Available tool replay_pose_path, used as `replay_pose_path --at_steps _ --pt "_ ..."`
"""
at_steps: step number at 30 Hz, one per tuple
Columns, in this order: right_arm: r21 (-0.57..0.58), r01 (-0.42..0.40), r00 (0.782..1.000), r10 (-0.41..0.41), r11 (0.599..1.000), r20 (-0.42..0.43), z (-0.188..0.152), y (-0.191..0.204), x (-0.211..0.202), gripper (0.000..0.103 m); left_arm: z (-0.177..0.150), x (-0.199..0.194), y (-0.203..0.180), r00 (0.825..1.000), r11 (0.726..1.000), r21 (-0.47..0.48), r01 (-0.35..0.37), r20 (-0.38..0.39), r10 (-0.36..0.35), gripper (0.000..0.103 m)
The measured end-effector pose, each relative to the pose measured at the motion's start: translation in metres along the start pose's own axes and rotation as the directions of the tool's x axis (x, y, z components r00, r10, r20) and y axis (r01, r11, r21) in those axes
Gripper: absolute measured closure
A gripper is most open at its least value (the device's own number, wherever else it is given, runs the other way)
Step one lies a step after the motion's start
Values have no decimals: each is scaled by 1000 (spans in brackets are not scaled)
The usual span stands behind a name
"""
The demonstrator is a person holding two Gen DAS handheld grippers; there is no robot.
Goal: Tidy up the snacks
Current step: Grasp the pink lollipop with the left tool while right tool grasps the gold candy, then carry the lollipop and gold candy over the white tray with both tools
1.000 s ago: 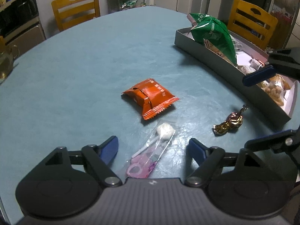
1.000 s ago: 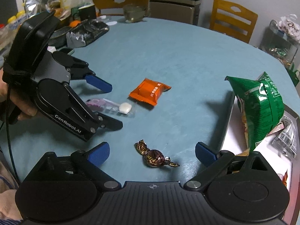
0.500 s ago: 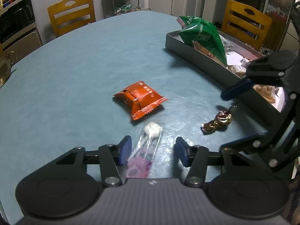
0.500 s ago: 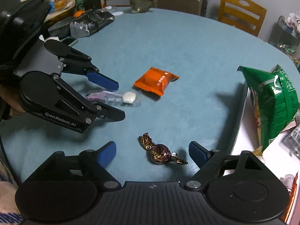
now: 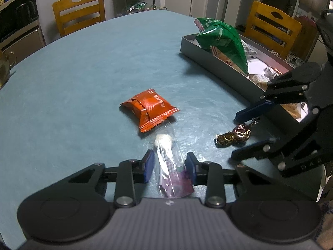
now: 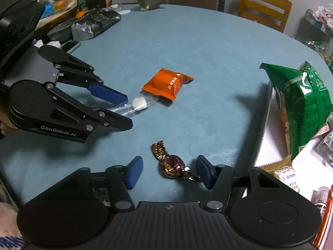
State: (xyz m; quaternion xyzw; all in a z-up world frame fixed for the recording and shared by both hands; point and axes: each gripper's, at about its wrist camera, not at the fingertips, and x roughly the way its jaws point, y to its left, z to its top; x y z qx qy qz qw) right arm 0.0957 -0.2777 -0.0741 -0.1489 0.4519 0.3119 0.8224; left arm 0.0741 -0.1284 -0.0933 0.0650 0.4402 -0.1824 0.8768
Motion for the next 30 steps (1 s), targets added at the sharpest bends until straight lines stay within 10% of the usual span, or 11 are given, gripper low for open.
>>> replay_pose_path --at_steps 7,30 --pt "-17 29 999 -28 999 17 -4 0 -3 78 2 1 3 1000 999 -34 -16 -3 16 83" --pt "50 26 993 -32 998 116 4 -8 -27 78 25 -28 -8 998 998 -61 16 66 -12 95"
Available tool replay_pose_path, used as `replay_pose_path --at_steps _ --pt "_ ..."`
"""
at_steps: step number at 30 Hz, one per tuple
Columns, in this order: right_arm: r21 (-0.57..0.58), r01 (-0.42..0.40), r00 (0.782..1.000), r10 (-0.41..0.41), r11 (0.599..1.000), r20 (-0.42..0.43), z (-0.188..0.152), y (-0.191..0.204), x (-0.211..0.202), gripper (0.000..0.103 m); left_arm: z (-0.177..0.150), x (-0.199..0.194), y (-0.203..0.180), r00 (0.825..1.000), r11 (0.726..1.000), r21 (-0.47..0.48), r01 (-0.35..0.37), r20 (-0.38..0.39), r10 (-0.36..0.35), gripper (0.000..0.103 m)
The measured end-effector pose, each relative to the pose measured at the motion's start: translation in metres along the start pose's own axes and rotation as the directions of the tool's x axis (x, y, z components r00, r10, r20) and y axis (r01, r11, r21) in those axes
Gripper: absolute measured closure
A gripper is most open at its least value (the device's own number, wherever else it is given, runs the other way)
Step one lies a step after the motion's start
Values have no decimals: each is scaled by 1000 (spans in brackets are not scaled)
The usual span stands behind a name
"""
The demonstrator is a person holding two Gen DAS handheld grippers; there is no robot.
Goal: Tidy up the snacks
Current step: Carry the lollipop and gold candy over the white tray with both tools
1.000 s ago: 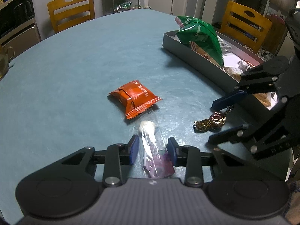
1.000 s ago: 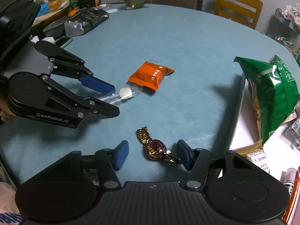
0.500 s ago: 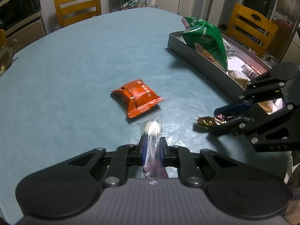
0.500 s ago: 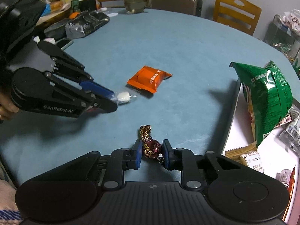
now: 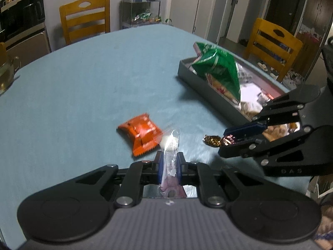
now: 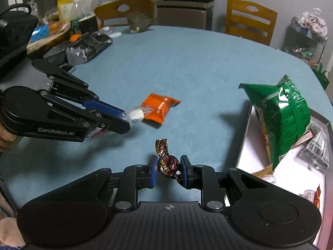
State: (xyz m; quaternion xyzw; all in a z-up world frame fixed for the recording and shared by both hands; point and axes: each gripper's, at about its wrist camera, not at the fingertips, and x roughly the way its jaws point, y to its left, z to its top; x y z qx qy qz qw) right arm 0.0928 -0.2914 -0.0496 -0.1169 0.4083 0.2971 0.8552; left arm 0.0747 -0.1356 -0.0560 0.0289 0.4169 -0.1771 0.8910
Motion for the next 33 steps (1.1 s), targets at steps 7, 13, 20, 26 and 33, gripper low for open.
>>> replay_pose_path --at_steps 7,13,20,26,33 --pt "32 17 999 -19 999 39 5 -7 -10 78 15 -8 -8 999 1000 22 21 32 -22 95" --pt "64 40 997 -43 997 58 6 -16 -16 78 23 -8 -13 998 998 45 38 40 -40 95" --pt "94 68 995 -75 993 72 8 -23 -21 78 31 -3 -19 997 996 67 55 42 -58 95" --pt "122 89 992 -98 989 76 4 -30 -26 78 39 3 -25 996 993 88 77 37 -81 95" --pt "176 125 987 -140 976 77 -6 -41 -36 78 47 13 -42 993 985 128 112 27 -116 95"
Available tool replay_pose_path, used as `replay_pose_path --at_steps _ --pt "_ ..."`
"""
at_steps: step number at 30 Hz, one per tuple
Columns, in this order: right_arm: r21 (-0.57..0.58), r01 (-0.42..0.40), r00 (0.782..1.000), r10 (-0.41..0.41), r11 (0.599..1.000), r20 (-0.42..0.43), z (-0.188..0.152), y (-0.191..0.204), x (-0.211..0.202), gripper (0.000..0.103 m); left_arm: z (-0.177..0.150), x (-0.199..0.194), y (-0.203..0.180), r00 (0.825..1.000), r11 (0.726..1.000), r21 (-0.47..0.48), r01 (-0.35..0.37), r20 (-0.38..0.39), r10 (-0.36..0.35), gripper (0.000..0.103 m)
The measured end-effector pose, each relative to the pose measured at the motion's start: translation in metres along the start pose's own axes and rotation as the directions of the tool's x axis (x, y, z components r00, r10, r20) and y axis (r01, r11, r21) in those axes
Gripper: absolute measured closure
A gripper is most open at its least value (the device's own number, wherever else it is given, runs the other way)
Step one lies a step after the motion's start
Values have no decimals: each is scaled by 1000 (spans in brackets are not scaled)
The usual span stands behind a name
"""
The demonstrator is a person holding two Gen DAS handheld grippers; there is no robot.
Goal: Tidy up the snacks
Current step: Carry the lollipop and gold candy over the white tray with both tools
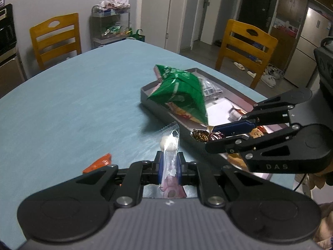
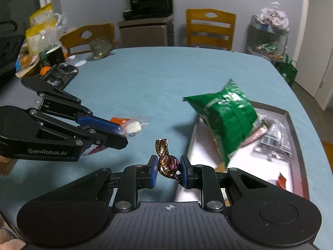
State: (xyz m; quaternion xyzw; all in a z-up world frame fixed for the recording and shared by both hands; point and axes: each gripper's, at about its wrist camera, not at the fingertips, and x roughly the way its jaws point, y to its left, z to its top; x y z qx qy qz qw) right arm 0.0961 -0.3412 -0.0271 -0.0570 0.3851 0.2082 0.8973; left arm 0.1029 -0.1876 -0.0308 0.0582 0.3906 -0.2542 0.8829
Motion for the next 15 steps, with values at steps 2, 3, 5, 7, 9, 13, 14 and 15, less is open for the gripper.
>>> replay_pose_path --at_steps 2,3,5,7,9,13,14,15 --pt "16 13 1000 -13 1000 2 -2 -5 -3 78 3 3 -4 1000 1000 11 13 0 -13 95" --pt "25 21 1000 -21 999 4 -3 -7 -5 78 5 4 -6 1000 1000 17 18 0 -18 95" --pt "38 35 999 -35 999 7 -5 -12 -8 78 8 6 -11 1000 999 30 30 1 -30 95" --pt "52 49 999 -49 997 10 -8 -16 -12 78 12 10 -16 999 998 45 43 0 -43 95" --pt "64 62 998 -63 996 12 -10 -22 -16 78 15 14 -20 999 997 57 54 0 -54 95" --pt "94 87 996 -89 992 13 -14 -31 -22 78 20 20 -29 997 994 79 76 -2 -76 95" --pt "100 93 995 -95 991 13 -15 -33 -23 78 21 21 -31 997 993 85 82 -4 -82 95" --pt "108 99 995 -101 989 12 -17 -36 -25 78 22 23 -33 996 992 90 86 -6 -86 95"
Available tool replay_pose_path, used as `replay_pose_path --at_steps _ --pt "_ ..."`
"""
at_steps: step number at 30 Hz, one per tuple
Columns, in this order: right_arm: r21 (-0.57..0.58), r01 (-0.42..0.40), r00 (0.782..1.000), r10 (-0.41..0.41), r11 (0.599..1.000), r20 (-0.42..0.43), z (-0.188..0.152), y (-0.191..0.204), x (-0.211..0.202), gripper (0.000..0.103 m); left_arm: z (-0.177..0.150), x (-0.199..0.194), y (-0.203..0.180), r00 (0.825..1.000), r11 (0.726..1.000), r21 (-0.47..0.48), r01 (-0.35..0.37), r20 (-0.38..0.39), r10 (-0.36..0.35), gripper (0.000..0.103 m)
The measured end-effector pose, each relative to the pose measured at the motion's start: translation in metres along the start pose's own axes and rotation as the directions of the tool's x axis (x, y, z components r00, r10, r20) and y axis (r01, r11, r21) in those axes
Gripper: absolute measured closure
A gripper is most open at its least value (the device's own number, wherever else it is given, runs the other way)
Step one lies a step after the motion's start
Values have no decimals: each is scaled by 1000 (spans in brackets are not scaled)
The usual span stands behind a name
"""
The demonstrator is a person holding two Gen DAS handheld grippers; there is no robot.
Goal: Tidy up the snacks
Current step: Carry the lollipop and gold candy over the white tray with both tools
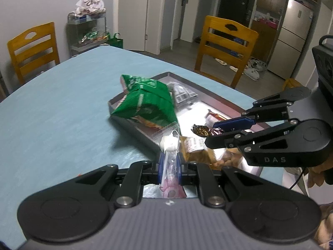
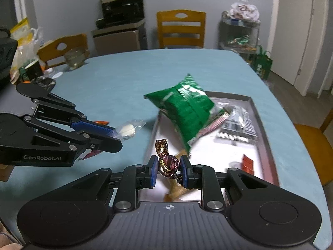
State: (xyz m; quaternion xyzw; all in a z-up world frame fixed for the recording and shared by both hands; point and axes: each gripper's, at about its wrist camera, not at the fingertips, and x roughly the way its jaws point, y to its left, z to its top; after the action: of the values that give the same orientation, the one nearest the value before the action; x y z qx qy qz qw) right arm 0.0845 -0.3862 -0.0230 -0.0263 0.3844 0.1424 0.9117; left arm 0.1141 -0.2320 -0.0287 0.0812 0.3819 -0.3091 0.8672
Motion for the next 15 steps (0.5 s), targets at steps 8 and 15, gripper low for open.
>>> replay_pose_path --at_steps 8,15 --pt "39 37 999 -37 999 0 -6 -15 -7 78 7 13 -11 999 999 34 32 -9 -32 95" --pt "61 53 999 -53 997 -1 -9 -24 -8 78 13 22 -19 999 997 54 49 -19 -48 95"
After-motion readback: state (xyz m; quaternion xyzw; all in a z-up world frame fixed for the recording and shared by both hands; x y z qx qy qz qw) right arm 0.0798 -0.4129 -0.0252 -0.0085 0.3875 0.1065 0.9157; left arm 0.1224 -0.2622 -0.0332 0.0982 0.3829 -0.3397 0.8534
